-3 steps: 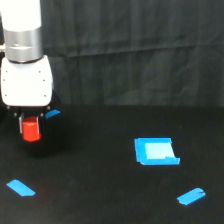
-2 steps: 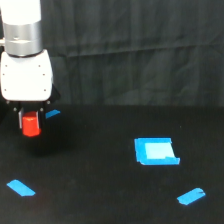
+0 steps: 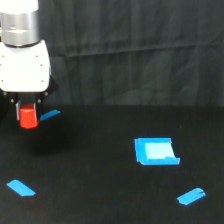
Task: Pick up the red object from the table
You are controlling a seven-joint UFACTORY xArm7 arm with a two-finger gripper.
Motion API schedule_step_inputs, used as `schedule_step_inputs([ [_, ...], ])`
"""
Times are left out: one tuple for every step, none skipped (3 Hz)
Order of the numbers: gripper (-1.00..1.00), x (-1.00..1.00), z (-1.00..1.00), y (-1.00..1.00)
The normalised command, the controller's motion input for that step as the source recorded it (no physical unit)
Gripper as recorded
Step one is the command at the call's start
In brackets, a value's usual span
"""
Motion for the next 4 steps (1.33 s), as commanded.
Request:
schedule_step_inputs([
  [-1.0,0.04,0.52,0.18],
  [-1.0,-0.08,0.5,-0.12],
  [-1.0,-0.02,0.39,0.06],
  [-1.0,0.08,0.62,0.18],
])
